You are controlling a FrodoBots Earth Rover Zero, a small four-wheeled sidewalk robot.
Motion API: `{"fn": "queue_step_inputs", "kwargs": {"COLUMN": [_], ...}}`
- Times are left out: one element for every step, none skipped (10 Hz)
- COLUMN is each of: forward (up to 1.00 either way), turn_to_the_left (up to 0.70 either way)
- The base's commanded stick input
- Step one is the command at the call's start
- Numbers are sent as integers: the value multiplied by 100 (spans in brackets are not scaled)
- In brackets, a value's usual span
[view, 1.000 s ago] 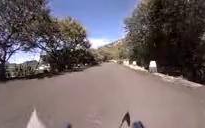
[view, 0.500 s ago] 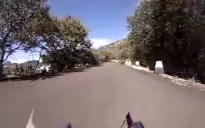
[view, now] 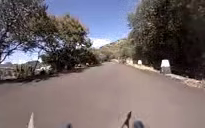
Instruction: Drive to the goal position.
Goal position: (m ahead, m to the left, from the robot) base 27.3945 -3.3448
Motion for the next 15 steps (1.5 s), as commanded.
{"fn": "queue_step_inputs", "kwargs": {"forward": [85,85,85,85,85,85,85,85,85,85,85,85,85,85,85], "turn_to_the_left": [0,0,0,0,0,0,0,0,0,0,0,0,0,0,0]}}
